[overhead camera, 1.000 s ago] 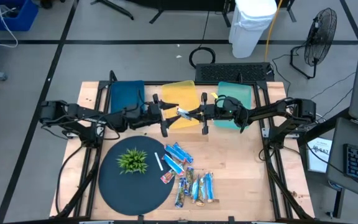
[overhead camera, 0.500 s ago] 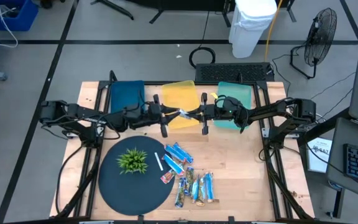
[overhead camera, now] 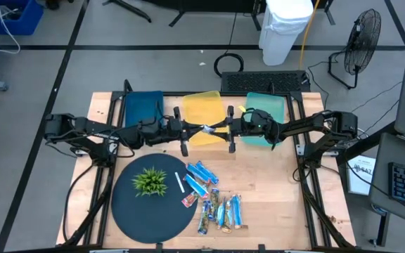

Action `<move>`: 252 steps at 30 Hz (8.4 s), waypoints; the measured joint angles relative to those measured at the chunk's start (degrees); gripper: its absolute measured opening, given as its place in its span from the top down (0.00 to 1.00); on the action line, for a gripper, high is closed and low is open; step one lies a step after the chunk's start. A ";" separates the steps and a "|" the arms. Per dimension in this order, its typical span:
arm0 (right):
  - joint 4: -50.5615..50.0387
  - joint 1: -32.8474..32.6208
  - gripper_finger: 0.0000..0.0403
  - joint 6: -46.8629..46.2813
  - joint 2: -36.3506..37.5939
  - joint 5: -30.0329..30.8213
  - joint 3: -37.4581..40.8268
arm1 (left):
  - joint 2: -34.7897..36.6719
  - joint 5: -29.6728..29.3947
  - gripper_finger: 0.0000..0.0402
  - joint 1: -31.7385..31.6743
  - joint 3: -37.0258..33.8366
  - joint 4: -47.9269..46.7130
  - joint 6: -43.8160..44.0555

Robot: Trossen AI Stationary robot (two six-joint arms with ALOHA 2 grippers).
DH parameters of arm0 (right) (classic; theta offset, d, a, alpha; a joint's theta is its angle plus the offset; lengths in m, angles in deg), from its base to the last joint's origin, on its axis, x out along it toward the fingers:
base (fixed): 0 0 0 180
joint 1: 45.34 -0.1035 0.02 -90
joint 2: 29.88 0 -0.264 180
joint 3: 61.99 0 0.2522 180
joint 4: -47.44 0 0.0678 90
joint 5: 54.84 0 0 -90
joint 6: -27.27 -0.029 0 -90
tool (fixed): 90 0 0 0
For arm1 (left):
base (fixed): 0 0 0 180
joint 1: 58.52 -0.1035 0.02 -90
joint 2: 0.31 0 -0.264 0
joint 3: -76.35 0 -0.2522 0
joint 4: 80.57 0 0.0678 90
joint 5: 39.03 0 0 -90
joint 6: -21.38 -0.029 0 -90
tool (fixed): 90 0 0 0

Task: Pick and place Granola Bars by type
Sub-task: Put the yellow granola bar into the blue bin

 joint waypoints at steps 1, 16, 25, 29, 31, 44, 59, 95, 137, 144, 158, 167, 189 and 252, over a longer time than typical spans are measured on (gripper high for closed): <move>-0.46 0.00 0.67 -0.49 0.22 0.08 0.00 | 0.53 -0.80 0.99 0.00 0.00 -1.11 -0.29; -45.12 0.02 0.36 -1.51 27.75 6.05 1.34 | 24.27 -13.01 0.99 0.53 -5.42 -32.52 -1.47; -40.60 0.00 0.40 -5.67 44.09 10.87 14.51 | 44.81 -28.22 0.99 0.50 -15.91 -40.65 7.26; -36.83 0.02 0.40 -7.32 48.72 12.23 19.94 | 50.11 -40.29 0.99 0.50 -15.61 -49.98 18.10; -34.63 0.02 0.41 -8.20 50.44 12.22 22.46 | 51.57 -44.48 0.99 0.45 -15.54 -53.46 22.96; -28.31 0.02 0.41 -8.53 53.83 12.20 27.63 | 52.29 -46.28 0.99 -6.22 -14.76 -59.93 26.84; -27.54 0.02 0.41 -7.50 53.81 12.09 27.63 | 36.97 -9.74 1.00 -30.88 3.40 -94.04 40.62; -29.10 0.02 0.41 -7.53 53.79 12.07 27.63 | 18.68 -13.15 0.81 -32.35 2.03 -94.35 33.45; -29.67 0.00 0.41 -8.55 53.77 12.07 27.63 | 26.60 0.78 0.26 -13.68 1.00 -55.35 14.31; -32.83 0.01 0.41 -10.42 53.75 14.21 27.63 | 34.35 2.20 0.28 0.74 -12.55 -32.08 11.65; -39.49 -4.90 0.41 -19.61 53.75 -2.58 27.49 | 34.25 -2.53 0.26 10.12 -30.99 -4.06 13.96; -40.27 -30.28 0.41 -13.62 47.65 16.68 23.71 | 34.25 -2.60 0.26 10.10 -30.99 -4.12 13.66; -39.69 -49.49 0.41 -22.73 4.94 31.30 9.75 | 34.25 -2.80 0.24 10.10 -30.97 -4.25 13.54; -35.60 -49.94 0.97 -23.87 -5.95 10.06 -1.52 | 34.22 -2.82 0.27 10.10 -30.95 -4.67 15.01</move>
